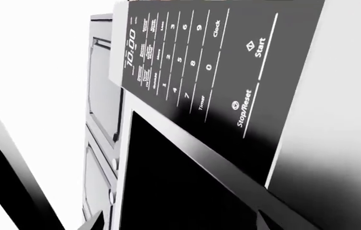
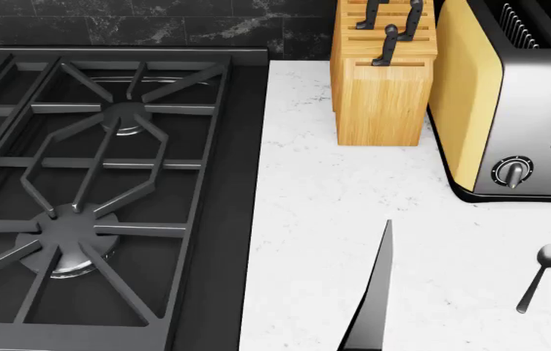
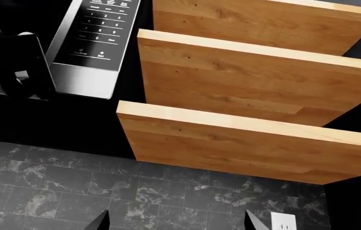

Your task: Open the microwave door

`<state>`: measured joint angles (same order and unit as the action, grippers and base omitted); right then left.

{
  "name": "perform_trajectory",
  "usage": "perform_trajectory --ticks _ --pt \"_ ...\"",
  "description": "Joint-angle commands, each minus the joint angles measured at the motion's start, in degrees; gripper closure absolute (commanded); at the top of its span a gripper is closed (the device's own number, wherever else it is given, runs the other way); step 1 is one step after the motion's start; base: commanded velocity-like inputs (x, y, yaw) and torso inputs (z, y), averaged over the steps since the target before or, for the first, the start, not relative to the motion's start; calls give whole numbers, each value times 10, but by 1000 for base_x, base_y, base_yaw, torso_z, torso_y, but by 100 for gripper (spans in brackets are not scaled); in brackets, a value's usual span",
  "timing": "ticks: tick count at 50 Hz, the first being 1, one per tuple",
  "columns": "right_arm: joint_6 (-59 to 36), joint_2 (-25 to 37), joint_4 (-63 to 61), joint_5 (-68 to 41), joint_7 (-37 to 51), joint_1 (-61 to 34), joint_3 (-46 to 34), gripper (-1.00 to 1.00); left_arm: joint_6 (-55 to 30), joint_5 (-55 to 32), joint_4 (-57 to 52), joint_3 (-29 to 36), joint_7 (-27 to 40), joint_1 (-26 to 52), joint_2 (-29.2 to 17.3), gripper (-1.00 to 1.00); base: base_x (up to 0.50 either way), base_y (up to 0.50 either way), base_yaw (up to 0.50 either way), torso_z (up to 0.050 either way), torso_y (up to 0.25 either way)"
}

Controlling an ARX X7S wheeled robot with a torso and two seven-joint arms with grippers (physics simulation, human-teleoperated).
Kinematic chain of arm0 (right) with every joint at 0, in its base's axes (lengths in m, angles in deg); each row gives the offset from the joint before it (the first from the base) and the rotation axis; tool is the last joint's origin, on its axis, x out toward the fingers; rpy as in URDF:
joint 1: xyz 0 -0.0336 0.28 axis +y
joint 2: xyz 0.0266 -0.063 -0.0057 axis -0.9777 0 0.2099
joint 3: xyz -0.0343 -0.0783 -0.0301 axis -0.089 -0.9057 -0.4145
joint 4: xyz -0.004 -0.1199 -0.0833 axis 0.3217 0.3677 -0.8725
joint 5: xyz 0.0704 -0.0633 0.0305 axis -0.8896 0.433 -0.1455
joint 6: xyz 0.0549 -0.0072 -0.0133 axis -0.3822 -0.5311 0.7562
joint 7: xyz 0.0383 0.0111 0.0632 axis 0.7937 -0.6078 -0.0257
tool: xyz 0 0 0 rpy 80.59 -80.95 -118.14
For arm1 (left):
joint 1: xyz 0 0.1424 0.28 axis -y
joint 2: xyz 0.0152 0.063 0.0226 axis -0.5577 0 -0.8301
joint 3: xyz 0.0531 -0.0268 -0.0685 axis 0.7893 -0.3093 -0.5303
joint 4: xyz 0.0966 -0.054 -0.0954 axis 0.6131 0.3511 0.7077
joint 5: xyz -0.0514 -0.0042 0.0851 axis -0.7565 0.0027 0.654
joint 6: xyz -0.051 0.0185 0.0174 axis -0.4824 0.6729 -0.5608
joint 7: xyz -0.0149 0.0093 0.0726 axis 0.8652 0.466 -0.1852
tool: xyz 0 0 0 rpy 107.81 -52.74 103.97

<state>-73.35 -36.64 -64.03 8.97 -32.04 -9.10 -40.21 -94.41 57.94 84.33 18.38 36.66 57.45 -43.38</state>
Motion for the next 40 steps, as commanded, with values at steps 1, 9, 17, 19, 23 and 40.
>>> perform_trajectory --ticks 1,9,17,19,23,40 --pt "1 1 2 0 1 0 -1 -100 -3 -1 30 -1 -7 -5 -6 -100 0 0 0 0 0" --pt "0 1 2 0 2 -2 -2 -100 -13 6 41 1 -8 4 -11 -100 0 0 0 0 0" --pt "1 1 2 1 2 -1 -5 -100 -25 18 31 7 -21 26 -32 -100 0 0 0 0 0" --pt "1 2 2 2 2 -1 -6 -100 -28 20 27 8 -22 28 -38 -100 0 0 0 0 0" --pt "1 2 1 2 3 0 -6 -100 -29 22 29 7 -25 35 -43 -100 0 0 0 0 0" --pt "6 3 5 5 5 4 -9 -100 -32 22 38 -12 -31 51 -68 -100 0 0 0 0 0"
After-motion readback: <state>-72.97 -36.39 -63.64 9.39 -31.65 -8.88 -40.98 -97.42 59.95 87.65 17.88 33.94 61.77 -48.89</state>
